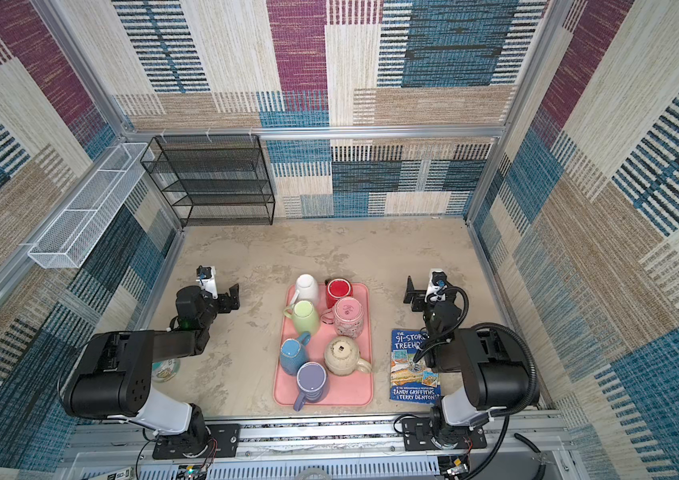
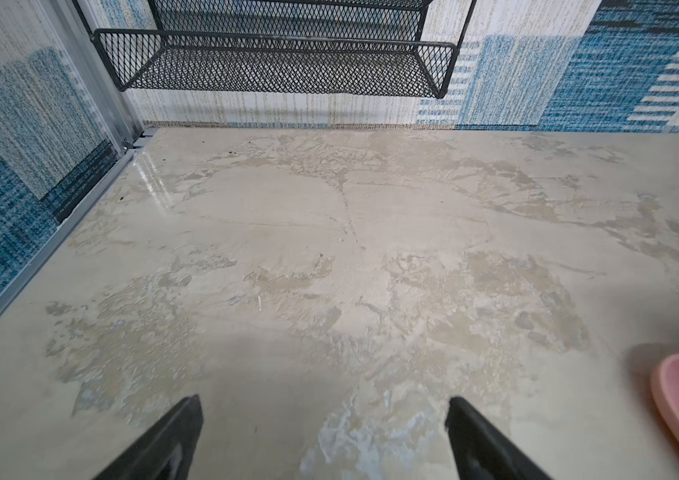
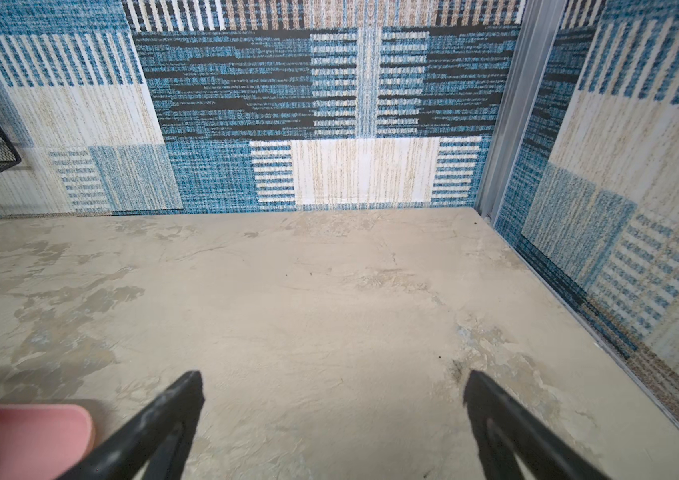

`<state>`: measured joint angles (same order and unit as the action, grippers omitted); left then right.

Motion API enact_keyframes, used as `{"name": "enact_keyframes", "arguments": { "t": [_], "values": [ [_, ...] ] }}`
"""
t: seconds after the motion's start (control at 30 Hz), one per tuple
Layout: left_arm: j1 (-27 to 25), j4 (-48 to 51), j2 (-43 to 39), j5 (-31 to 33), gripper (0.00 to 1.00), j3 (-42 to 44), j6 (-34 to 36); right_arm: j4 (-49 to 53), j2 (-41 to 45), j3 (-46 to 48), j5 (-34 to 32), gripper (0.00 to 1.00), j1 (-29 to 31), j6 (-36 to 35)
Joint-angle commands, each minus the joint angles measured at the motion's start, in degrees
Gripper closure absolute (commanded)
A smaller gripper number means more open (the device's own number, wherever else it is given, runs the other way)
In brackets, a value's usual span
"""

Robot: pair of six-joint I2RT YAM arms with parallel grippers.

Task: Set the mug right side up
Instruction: 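Move both grippers forward over the pink tray of upside-down mugs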

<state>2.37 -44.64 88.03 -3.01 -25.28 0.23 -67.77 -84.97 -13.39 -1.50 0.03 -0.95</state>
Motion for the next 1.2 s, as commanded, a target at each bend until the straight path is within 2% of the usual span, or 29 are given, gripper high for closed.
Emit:
{"name": "enact_keyframes", "arguments": {
  "t": [0.0,0.1,0.23,0.4,0.47,0.6,0.87,1.0,1.17],
  "values": [
    [0.1,6.2,-2.6,2.5,0.01,-3.0,-0.6,17.6,5.6,-7.2,0.1,0.00,0.1,0.0],
    [0.1,19.1,-4.4,2.1,0.01,-9.2,-0.2,31.8,7.9,-14.2,-1.5,0.00,0.1,2.6],
    [-0.1,34.4,-7.4,1.6,0.05,-18.2,-1.0,41.0,12.8,-17.8,2.0,0.00,0.1,5.6],
    [-2.7,42.0,-12.2,-0.3,0.06,-23.5,-4.2,50.5,16.6,-22.6,7.6,0.03,1.3,9.1],
    [-5.2,48.2,-13.4,0.2,0.05,-27.0,-5.1,54.2,17.8,-24.4,8.3,0.03,3.7,9.6],
    [-11.7,56.9,-15.5,2.7,0.08,-31.5,-2.1,59.0,19.0,-26.8,9.5,0.03,8.8,9.7],
    [-21.3,72.5,-17.4,2.2,0.15,-38.5,-1.3,67.3,18.2,-31.6,12.3,0.08,15.0,11.2],
    [-23.6,78.5,-17.9,0.4,0.17,-39.8,-0.3,67.9,18.6,-31.2,12.0,0.08,18.2,11.6],
    [-26.3,80.5,-18.2,-0.2,0.21,-39.5,-2.1,73.8,15.0,-34.9,11.2,0.12,20.6,10.8]
  ]
}}
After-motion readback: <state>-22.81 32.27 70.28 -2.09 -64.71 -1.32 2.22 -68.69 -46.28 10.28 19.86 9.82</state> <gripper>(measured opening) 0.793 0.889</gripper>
